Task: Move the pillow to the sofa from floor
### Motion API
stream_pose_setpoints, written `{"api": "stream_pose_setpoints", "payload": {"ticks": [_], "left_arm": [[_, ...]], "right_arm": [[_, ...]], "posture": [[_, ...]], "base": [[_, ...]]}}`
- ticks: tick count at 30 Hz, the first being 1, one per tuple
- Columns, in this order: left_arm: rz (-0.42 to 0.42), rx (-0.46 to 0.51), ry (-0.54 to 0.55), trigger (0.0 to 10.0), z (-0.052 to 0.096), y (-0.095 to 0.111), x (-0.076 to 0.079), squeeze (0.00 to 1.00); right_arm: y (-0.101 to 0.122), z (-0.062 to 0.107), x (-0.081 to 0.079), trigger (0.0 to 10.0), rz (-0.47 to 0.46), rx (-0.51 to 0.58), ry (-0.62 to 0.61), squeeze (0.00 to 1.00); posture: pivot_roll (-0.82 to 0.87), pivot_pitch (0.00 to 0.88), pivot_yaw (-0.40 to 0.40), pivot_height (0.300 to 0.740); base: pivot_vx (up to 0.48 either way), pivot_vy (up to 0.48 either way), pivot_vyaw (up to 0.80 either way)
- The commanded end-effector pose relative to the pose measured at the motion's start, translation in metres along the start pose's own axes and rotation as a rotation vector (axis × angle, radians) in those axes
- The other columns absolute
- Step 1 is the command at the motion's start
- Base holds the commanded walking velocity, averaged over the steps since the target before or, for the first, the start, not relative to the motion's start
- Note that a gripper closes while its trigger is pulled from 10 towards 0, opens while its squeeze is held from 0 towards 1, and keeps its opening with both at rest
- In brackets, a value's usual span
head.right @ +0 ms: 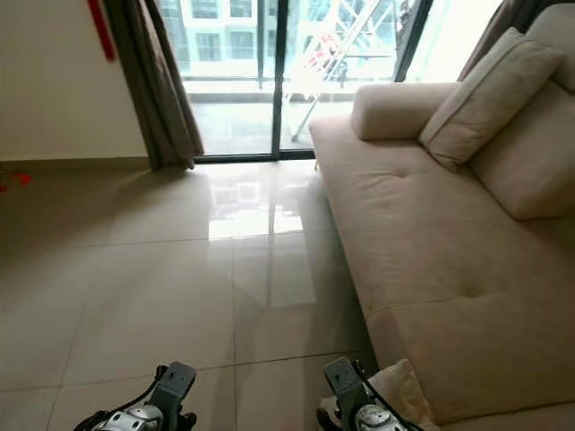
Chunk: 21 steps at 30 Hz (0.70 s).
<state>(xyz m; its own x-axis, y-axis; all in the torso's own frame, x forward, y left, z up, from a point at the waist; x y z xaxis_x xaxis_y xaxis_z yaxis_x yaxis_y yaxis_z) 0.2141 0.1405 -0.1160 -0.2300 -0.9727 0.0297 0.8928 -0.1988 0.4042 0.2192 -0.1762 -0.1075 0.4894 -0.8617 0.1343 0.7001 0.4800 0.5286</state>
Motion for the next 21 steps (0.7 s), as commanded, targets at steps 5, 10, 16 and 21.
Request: {"api": "stream_pose_setpoints", "payload": {"ticks": [5,10,16,21], "left_arm": [[0.520,0.592,-0.405,10.0,0.034,0.133,0.029,0.00],[0.441,0.583,-0.382,10.0,0.032,0.128,0.034,0.00],[0.432,0.578,-0.389,10.0,0.031,0.127,0.036,0.00],[0.493,0.549,-0.443,10.0,0.030,0.121,0.039,0.00]], "right_arm": [[0.037,0.001,-0.014,10.0,-0.147,0.288,-0.087,0.00],[0.036,0.001,-0.013,10.0,-0.151,0.288,-0.088,0.00],[0.037,0.001,-0.012,10.0,-0.157,0.289,-0.089,0.00],[0.037,0.001,-0.011,10.0,-0.163,0.288,-0.092,0.00]], "posture": [[-0.06,0.000,0.045,0.740],[-0.06,0.000,0.046,0.740],[-0.06,0.000,0.049,0.740],[-0.07,0.000,0.055,0.740]], "base": [[0.000,0.000,-0.79],[0.000,0.000,-0.79],[0.000,0.000,-0.79],[0.000,0.000,-0.79]]}}
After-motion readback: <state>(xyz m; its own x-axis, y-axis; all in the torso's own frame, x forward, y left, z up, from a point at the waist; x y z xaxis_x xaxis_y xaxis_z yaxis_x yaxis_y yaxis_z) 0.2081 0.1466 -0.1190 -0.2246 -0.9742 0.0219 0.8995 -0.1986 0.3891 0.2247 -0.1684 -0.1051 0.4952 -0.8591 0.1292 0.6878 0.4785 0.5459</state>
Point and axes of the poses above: a point about 5 cm out from each wrist's last joint towards the gripper, its own z axis pointing back from the gripper into the wrist, its own y axis along the axis of the wrist's last joint, x = y × z, the point moved 4 cm from there along -z, pointing out of the wrist towards the gripper, and after that the axes turned 7 degrees about z, right-handed, at the moved point
